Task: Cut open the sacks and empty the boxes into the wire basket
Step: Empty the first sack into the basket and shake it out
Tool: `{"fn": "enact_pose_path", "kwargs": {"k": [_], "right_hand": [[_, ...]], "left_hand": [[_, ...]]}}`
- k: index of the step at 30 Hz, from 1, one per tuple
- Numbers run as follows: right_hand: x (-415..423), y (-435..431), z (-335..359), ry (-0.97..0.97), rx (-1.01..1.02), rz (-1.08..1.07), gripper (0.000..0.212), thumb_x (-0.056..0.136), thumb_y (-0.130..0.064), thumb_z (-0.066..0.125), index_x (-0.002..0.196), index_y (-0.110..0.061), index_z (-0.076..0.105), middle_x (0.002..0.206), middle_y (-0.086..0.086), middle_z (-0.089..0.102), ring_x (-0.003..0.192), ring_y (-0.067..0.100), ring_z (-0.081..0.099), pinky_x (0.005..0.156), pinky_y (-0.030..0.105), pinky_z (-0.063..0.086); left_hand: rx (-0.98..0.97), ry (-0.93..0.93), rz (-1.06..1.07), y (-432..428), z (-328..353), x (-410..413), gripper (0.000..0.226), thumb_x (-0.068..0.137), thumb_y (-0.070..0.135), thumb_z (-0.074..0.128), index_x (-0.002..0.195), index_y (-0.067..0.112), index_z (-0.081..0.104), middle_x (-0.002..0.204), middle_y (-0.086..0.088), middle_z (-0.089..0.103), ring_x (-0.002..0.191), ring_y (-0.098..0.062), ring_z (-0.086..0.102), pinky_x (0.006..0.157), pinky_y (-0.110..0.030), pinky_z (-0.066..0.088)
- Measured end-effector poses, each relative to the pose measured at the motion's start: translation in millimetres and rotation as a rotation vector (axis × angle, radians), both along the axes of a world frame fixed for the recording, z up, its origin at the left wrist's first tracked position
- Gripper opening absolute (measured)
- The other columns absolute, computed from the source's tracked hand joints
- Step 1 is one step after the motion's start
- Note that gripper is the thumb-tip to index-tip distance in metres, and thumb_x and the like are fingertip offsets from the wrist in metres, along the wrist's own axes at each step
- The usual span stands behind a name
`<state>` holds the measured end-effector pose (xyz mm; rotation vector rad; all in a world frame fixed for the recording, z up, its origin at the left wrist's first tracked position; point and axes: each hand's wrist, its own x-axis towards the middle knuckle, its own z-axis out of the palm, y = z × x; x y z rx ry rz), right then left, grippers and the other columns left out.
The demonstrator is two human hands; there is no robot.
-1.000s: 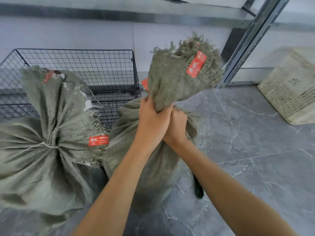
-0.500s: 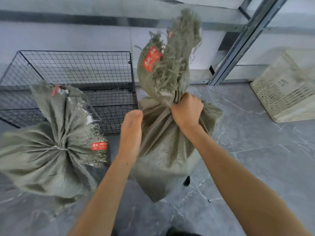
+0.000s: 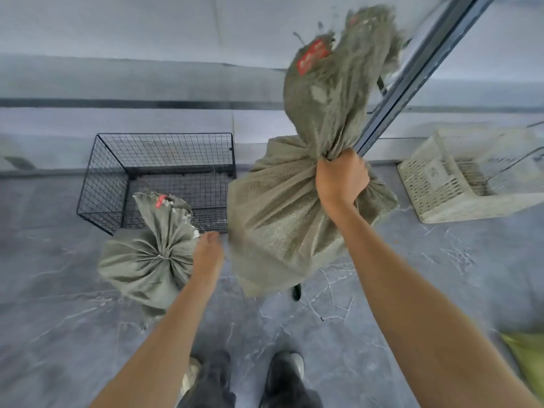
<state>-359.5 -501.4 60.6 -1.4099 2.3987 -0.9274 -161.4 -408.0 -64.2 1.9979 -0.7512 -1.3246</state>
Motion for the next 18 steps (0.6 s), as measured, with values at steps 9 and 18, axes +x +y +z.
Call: {"fn": "enact_pose_path", "kwargs": {"k": [9,18], "right_hand": [[15.7,20.8,181.9,-0.198,-0.087,-0.151,0.019,0.088,-0.025,0.055,0.079,-0.009,0.052,0.061,-0.005,0.044,0.057,0.015,0.045,0.062,0.032,0.040],[51.6,26.6,280.9,-0.417,-0.193,-0.243,0.013,0.090,-0.027,0.052,0.084,-0.015,0.051,0.072,-0.003,0.052,0.074,0.021,0.054,0.068,0.032,0.040]], "left_hand": [[0.111,-0.039,-0.098,23.8,127.0,33.7,0.036,0.090,-0.008,0.036,0.121,-0.004,0.054,0.112,-0.016,0.058,0.110,-0.032,0.054,0.081,-0.032,0.040],[0.282,0.380,0.108,28.4,208.1,105.8,0.023,0.094,0.002,0.039,0.116,0.005,0.042,0.113,-0.015,0.050,0.104,-0.031,0.052,0.094,-0.045,0.040]]}}
